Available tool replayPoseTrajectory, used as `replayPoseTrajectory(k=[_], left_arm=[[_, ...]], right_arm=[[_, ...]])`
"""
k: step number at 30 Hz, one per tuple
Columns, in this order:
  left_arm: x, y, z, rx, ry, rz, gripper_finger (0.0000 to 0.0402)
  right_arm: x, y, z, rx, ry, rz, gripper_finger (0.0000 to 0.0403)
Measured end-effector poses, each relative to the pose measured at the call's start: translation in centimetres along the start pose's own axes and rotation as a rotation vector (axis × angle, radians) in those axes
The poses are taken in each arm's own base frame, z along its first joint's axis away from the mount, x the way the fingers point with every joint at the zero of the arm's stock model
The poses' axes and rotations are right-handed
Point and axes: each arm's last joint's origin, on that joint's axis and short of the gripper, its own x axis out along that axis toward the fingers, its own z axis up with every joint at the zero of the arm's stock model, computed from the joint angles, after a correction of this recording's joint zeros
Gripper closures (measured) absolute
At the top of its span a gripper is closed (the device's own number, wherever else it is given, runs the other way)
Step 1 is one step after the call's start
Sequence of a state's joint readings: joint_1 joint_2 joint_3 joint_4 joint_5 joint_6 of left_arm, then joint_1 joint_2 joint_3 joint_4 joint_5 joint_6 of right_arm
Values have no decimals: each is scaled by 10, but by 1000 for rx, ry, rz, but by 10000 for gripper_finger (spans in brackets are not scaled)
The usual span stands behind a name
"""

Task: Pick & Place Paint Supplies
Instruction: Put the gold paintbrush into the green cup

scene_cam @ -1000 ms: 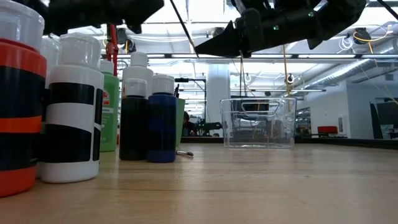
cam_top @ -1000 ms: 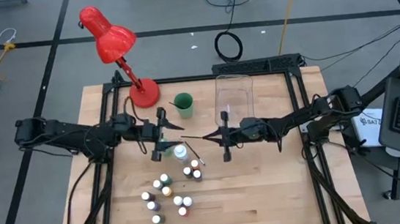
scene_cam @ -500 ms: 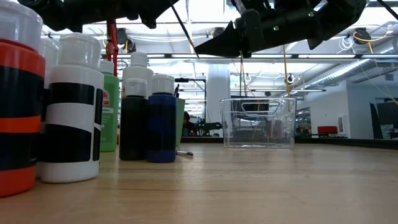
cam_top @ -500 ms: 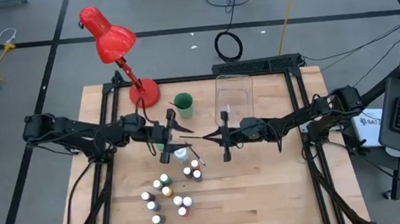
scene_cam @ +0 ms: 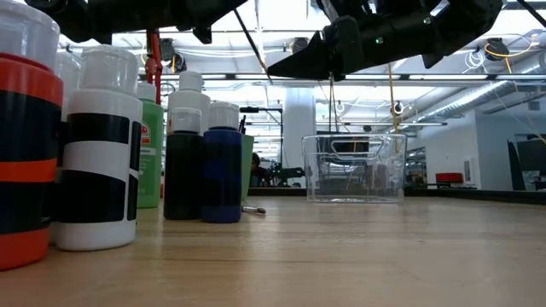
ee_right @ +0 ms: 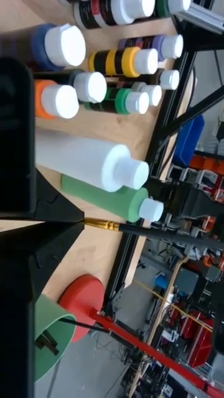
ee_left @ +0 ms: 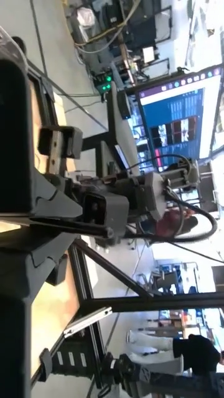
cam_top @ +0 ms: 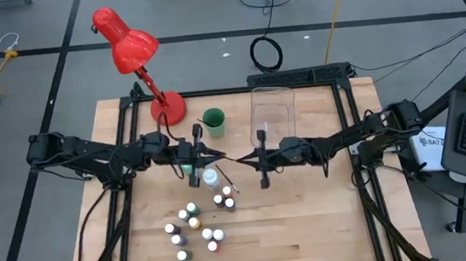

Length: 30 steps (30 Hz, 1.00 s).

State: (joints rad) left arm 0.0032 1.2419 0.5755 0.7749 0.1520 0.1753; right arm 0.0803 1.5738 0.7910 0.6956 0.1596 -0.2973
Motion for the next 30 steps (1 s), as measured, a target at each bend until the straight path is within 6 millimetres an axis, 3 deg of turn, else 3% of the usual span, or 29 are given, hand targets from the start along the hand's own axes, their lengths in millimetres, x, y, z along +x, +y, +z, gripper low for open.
replayPoseTrajectory(k=[7,15,19,23,30], left_arm=[[0,3,2,0,17,80,399],[-3,18,37,97,189,353,400],[-5,29,46,95,321,491,400],[-6,42,33,65,388,563,401],[-5,70,-9,-7,480,605,401]], right_arm=[[-1,6,-6,-19,71,42,388],[-12,40,-20,58,292,137,309],[-19,61,-18,38,302,246,284],[-27,75,-20,16,297,286,278],[-43,84,-39,-28,218,310,286]])
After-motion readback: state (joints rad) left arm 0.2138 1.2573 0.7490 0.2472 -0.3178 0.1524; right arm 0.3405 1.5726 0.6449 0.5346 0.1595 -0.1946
